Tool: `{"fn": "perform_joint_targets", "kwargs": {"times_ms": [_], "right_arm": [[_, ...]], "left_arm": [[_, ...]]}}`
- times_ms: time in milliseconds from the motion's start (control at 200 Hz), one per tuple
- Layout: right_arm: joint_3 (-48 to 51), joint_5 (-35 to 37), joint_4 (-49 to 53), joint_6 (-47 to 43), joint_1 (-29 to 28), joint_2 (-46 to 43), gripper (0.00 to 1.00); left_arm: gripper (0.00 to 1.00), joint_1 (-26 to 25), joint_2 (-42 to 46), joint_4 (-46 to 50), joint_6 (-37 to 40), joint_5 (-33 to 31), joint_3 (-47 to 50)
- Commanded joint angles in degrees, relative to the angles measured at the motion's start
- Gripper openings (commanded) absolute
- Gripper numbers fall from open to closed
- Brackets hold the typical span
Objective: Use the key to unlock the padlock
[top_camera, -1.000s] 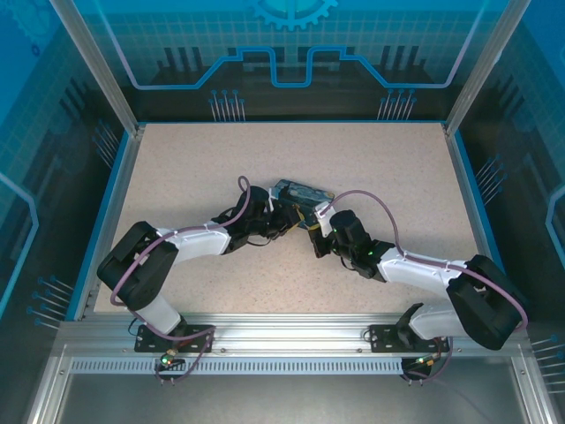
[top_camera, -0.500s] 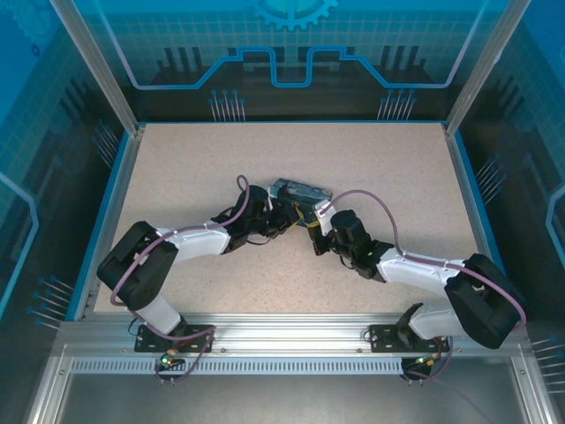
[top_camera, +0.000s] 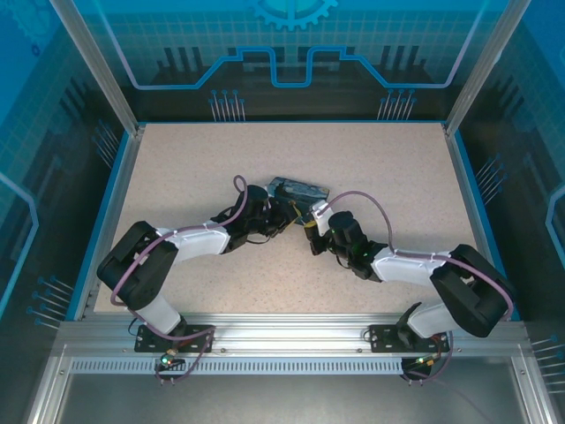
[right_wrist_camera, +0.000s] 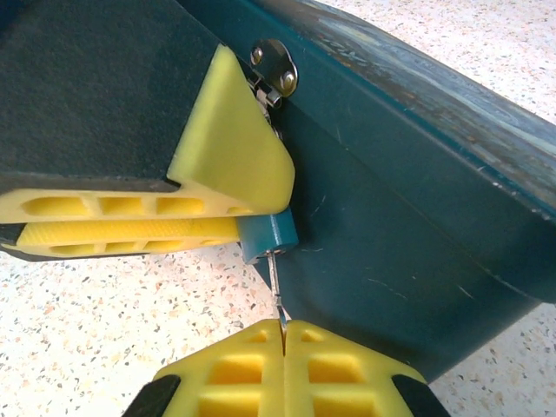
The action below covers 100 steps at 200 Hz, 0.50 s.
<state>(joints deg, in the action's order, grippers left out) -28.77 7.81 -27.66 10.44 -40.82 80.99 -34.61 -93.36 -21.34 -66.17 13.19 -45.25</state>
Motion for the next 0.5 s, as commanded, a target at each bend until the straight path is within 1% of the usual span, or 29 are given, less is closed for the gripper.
{"fn": "perform_joint_targets", "kwargs": {"times_ms": [0,170,285,495], "right_arm": [[0.5,-3.7,-8.4,-0.2,0.9,0.6,0.00],[1.0,-6.1,-8.4,-1.1,3.5,-1.8,0.00],[1.2,-9.0,-8.5,-0.9,5.0,-3.3,0.00],[1.6,-10.3,-9.0,-0.4,5.0,-3.2,0.00]], "left_arm": [[0.00,-1.5,2.1,-4.5,-1.4,5.4,-0.2],[0.00,-1.5,2.1,-3.0,-0.6,5.6,-0.1],[0.00,-1.5,1.9,-2.9,-0.6,5.5,0.3],[0.00,-1.5,2.3,-1.6,0.6,5.0,0.3]]}}
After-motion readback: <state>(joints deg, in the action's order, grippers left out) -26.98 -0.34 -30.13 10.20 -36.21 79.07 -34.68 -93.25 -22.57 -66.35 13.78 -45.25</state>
